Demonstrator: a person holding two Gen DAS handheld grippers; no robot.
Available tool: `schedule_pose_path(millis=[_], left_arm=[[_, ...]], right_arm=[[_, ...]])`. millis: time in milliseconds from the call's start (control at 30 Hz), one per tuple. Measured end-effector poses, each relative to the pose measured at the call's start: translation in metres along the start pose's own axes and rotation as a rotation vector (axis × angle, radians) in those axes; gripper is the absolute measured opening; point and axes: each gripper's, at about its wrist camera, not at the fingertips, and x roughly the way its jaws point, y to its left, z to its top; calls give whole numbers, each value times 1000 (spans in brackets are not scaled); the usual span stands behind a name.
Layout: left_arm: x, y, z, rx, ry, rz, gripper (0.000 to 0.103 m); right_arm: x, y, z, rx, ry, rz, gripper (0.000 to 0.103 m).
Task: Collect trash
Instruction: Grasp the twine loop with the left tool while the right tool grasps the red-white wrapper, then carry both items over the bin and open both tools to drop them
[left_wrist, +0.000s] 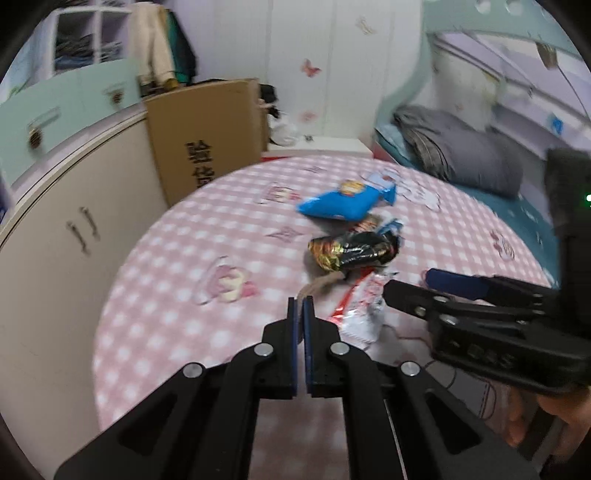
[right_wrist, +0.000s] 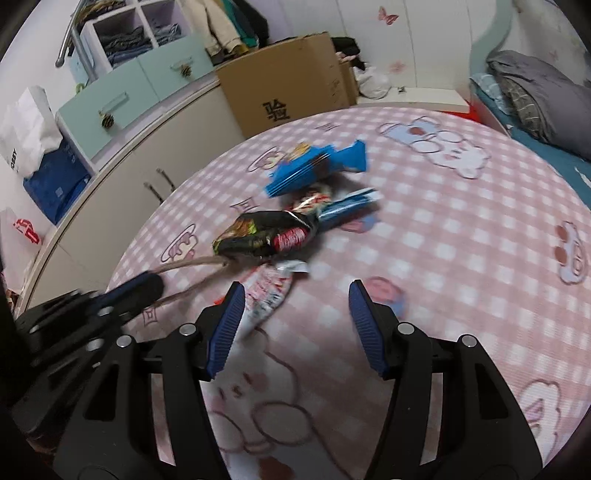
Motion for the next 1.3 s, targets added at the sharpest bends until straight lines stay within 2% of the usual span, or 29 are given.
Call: schedule_pose_path(millis=[100, 133, 167, 200, 300, 333, 433, 533, 733, 867, 1033, 1167, 1300], left_arm=[[-16, 14, -7, -29, -19, 14, 3], [-19, 18, -10, -35, -15, 16, 3], [-22, 22, -13, -47, -14, 13, 3], [-25, 26, -16, -60, -12, 6, 3], [-33, 38, -25, -103, 7, -43, 3], [-36, 39, -29, -104, 4, -46, 3], [-47, 39, -39, -93, 2, -49, 3], [-57, 38, -50, -83, 2, -51, 3], [-73, 39, -66, -79, 2, -50, 3], [-81, 41, -75, -87, 4, -56, 3], [-104, 64, -94, -132, -13, -23, 3], [-136, 98, -112, -199, -59, 15, 3], [-156, 132, -126, -260, -78, 94, 3]], right_arm=[[12, 13, 3, -16, 19, -19, 58], [15, 17, 4, -34, 18, -37, 54], [17, 21, 5, -47, 19, -49, 48], [19, 26, 5, -68, 19, -76, 34], [17, 27, 3, -87, 18, -77, 19], [13, 27, 0, -90, 10, -71, 10], [-3, 25, -9, -96, -15, -72, 10], [-21, 29, -15, -106, -53, -37, 10], [-50, 67, -18, -105, -115, 153, 10], [-31, 105, -20, -159, -63, 203, 10], [10, 121, -36, -176, 38, 166, 9], [7, 124, -38, -180, 21, 153, 9], [-12, 146, -38, -200, -26, 192, 9]])
